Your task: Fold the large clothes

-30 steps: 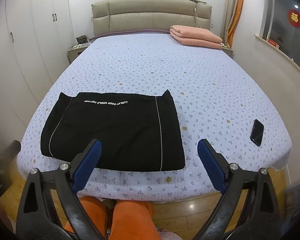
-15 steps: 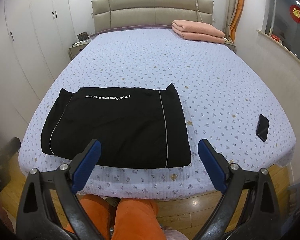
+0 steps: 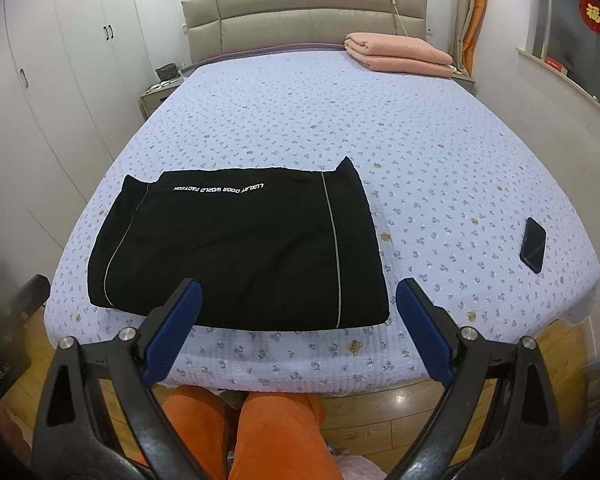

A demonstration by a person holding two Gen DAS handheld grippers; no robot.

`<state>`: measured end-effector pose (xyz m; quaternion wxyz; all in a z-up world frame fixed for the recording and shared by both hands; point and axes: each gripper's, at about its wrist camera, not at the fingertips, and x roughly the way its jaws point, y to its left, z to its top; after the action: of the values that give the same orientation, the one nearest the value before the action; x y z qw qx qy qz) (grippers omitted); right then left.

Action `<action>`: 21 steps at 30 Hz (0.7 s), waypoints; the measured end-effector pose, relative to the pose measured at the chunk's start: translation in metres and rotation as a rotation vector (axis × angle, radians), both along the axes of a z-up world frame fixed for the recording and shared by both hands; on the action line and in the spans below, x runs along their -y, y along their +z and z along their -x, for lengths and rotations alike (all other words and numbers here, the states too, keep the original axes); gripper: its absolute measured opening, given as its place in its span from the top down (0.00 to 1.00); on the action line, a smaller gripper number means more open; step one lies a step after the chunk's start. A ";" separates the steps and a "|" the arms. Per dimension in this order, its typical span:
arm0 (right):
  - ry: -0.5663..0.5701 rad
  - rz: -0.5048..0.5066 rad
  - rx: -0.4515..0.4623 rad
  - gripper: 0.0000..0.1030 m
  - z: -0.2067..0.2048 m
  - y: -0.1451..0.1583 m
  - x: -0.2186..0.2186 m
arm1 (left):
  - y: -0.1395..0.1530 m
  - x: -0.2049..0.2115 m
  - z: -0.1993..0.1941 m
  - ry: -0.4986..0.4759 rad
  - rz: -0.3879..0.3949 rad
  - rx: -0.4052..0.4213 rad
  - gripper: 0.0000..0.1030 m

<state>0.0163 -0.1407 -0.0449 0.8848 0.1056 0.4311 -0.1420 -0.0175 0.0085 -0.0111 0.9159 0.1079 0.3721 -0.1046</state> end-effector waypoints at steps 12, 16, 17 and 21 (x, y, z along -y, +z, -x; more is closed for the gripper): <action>0.004 -0.008 -0.014 0.07 0.004 -0.002 -0.006 | 0.002 -0.006 0.002 -0.001 0.007 0.000 0.25; 0.011 -0.001 -0.008 0.07 0.005 0.001 -0.009 | 0.002 -0.009 0.004 0.001 0.013 -0.002 0.25; 0.011 0.002 -0.007 0.07 0.005 0.002 -0.009 | 0.002 -0.009 0.004 0.002 0.013 -0.001 0.25; 0.017 0.003 -0.009 0.07 0.005 0.003 -0.010 | 0.004 -0.010 0.005 0.009 0.013 0.003 0.25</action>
<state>0.0113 -0.1310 -0.0421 0.8842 0.1000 0.4356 -0.1358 -0.0229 0.0188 -0.0072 0.9177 0.1004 0.3703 -0.1029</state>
